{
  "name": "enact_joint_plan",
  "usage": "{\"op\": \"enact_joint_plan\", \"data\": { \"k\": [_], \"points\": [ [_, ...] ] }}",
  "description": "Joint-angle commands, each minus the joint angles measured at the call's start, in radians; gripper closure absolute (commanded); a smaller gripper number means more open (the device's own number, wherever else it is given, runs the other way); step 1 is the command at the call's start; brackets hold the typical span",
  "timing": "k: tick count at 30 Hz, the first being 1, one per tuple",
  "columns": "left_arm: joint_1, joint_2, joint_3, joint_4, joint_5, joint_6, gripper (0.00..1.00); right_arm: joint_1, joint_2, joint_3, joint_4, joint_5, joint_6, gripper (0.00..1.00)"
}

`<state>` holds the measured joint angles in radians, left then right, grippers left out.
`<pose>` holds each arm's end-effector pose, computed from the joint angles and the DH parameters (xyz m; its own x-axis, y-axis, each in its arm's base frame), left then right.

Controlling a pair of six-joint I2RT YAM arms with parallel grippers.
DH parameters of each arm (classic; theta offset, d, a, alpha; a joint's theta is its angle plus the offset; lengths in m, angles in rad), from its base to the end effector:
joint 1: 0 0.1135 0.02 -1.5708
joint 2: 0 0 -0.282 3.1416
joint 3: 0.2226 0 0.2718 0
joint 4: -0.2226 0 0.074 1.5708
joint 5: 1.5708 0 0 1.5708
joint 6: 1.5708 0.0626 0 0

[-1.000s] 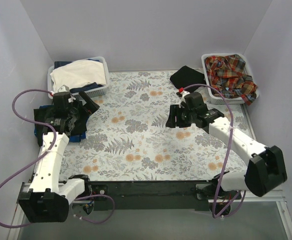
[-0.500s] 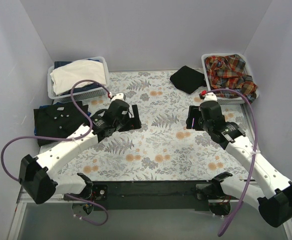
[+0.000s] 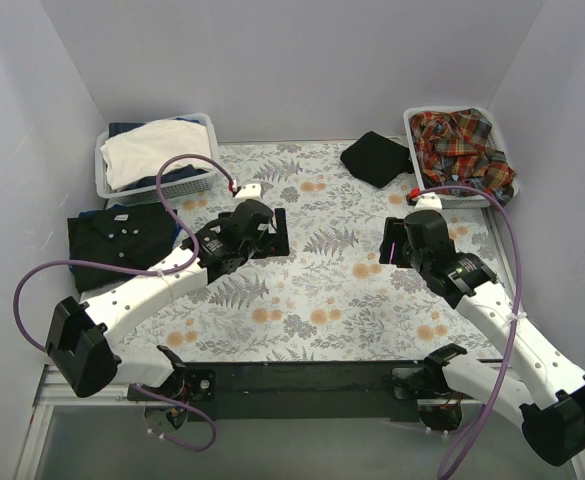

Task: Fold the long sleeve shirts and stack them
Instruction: Neatly place the folded shirt to the corner

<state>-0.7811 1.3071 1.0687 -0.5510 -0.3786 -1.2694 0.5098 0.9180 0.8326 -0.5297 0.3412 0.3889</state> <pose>0.2374 -0.2028 0.2876 -0.5979 -0.6567 -0.4596 -0.3421 0.7276 -0.5946 0.2080 0.0923 0.2980 -0.5500 0.1019 -0.8289 -0.0138 0.9913 0.1310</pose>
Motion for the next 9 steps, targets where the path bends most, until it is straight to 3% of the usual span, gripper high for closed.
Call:
{"op": "enact_joint_plan", "data": {
  "k": [1,9],
  "points": [
    [-0.007,-0.014,0.014,0.034,-0.043,0.044,0.02,-0.008,-0.011,-0.003,0.017,0.032,0.01,0.3],
    [-0.009,-0.023,-0.006,0.054,-0.043,0.073,0.02,-0.011,0.002,0.0,0.031,0.036,0.013,0.3]
  ]
}}
